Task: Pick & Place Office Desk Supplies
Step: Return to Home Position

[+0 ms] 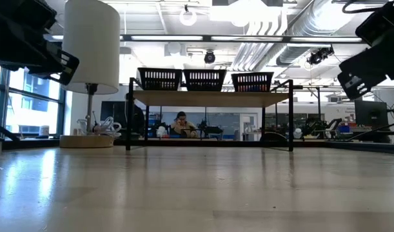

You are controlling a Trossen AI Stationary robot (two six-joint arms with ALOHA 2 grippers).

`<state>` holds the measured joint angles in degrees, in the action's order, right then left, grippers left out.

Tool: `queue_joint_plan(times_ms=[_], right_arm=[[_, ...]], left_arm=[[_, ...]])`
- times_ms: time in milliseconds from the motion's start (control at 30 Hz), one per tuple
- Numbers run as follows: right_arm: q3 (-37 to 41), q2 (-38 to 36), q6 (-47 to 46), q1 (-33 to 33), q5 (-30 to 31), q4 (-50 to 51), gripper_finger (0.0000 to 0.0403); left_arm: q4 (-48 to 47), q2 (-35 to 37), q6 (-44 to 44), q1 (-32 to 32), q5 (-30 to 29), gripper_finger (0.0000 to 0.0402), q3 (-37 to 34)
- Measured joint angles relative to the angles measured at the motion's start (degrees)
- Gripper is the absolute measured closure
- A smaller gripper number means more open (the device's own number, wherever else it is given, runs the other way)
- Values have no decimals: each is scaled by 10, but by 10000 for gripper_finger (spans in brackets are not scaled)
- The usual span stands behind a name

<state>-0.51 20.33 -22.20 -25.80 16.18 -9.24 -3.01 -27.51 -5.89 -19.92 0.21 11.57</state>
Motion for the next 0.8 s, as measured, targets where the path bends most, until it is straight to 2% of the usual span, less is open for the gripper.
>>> queue_joint_plan(times_ms=[167, 333, 567, 733, 800], right_arm=[[0, -14, 15, 0, -37, 1, 401], [0, -53, 8, 0, -90, 49, 401], [-32, -128, 39, 5, -57, 141, 401], [-52, -194, 47, 4, -25, 204, 401], [-52, -199, 60, 4, -24, 206, 401]], left_arm=[[-59, 23, -2, 36, 35, 300, 0], [-82, 93, -10, 59, 35, 300, 0], [-113, 187, -1, 79, 35, 300, 0], [-123, 214, -1, 78, 35, 300, 0], [-126, 215, -1, 78, 35, 300, 0]])
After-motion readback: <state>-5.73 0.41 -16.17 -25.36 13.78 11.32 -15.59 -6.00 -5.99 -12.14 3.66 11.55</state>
